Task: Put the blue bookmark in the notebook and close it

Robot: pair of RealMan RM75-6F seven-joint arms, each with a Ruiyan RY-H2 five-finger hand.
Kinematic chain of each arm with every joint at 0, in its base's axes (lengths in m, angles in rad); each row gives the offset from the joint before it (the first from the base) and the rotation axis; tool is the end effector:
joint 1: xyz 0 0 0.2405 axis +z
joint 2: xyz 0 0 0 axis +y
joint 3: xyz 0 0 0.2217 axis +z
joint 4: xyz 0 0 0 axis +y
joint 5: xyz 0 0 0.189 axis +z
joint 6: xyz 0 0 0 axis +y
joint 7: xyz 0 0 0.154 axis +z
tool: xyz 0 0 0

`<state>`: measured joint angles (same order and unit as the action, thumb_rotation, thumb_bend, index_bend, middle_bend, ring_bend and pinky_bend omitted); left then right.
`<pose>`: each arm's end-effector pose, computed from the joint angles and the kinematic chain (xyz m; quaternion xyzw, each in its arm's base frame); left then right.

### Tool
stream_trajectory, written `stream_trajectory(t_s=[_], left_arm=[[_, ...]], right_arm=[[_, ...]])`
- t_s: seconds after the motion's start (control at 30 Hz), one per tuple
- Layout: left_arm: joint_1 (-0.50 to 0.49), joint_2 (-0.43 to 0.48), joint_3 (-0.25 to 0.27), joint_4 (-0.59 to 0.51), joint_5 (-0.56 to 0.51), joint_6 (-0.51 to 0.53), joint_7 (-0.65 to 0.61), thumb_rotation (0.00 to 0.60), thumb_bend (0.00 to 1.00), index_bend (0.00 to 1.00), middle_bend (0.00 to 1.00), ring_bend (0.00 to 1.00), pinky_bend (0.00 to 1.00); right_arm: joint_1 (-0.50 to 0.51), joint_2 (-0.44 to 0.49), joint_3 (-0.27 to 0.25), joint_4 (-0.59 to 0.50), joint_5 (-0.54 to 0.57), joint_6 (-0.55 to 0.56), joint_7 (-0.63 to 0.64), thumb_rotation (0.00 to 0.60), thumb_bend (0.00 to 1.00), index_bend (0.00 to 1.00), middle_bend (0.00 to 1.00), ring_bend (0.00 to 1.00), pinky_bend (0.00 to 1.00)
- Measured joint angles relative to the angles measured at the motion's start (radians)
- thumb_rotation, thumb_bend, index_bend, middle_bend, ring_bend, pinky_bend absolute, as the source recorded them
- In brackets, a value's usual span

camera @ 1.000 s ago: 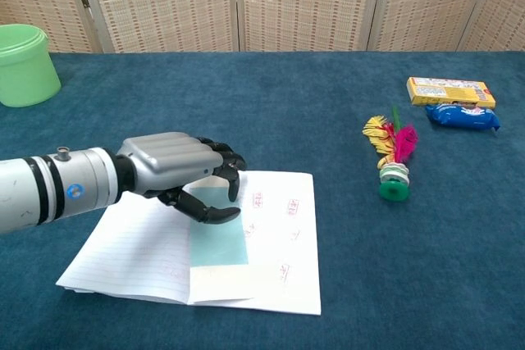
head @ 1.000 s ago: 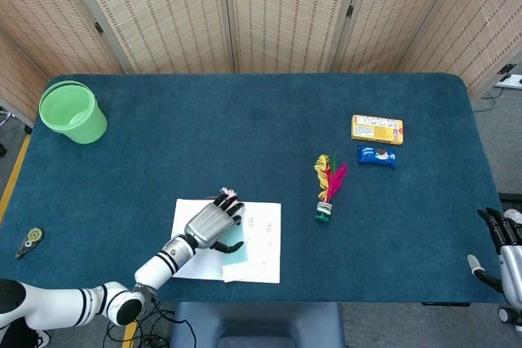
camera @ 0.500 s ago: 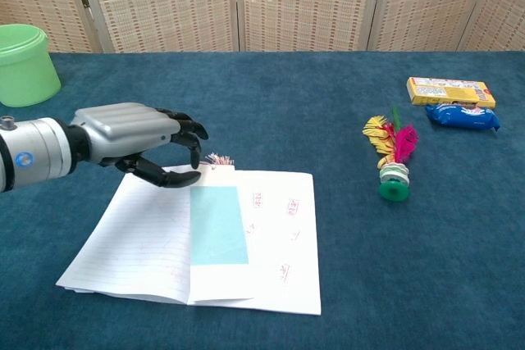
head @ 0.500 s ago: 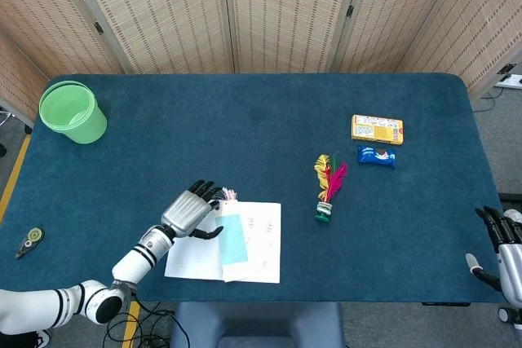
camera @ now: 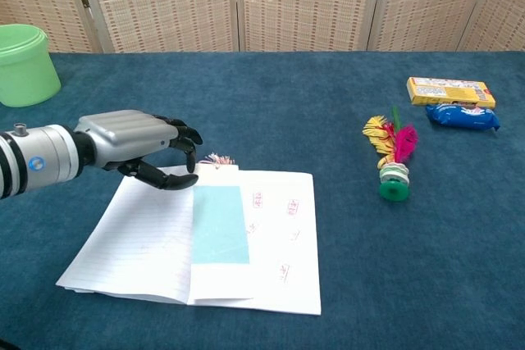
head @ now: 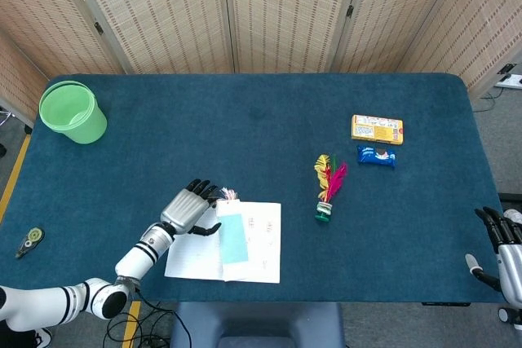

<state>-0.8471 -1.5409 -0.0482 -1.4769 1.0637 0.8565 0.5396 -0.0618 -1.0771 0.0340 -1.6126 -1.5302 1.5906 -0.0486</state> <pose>-0.1211 0.3111 -0.0283 -0.8398 -0.2844 -0.2617 0.3813 -0.2889 -0.1425 0.1857 0.5747 -0.3702 0.3491 0.6410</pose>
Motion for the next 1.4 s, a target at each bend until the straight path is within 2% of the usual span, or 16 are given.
stream_trajectory(t_s=[0.57,0.83,1.2,1.4], left_arm=[[-0.036,-0.054,-0.012,0.003,-0.032,-0.006,0.056,0.138,0.36,0.35,0.12,0.02,0.11],[-0.044,-0.042,-0.043,-0.005,-0.047,0.013,0.047,0.142,0.36,0.35,0.12,0.02,0.11],[-0.064,-0.088,-0.06,0.076,-0.108,0.001,0.054,0.14,0.36,0.33,0.11,0.02,0.11],[-0.078,-0.118,-0.052,0.097,-0.135,-0.01,0.085,0.142,0.36,0.33,0.11,0.02,0.11]], right_arm=[[-0.014,0.004,-0.001,0.007,0.006,0.015,0.011,0.6,0.2,0.14,0.13,0.2,0.22],[-0.015,0.004,0.0,0.009,0.009,0.013,0.014,0.6,0.2,0.14,0.13,0.2,0.22],[-0.014,0.002,0.001,0.01,0.011,0.009,0.013,0.6,0.2,0.14,0.13,0.2,0.22],[-0.015,0.003,0.001,0.011,0.013,0.008,0.013,0.6,0.2,0.14,0.13,0.2,0.22]])
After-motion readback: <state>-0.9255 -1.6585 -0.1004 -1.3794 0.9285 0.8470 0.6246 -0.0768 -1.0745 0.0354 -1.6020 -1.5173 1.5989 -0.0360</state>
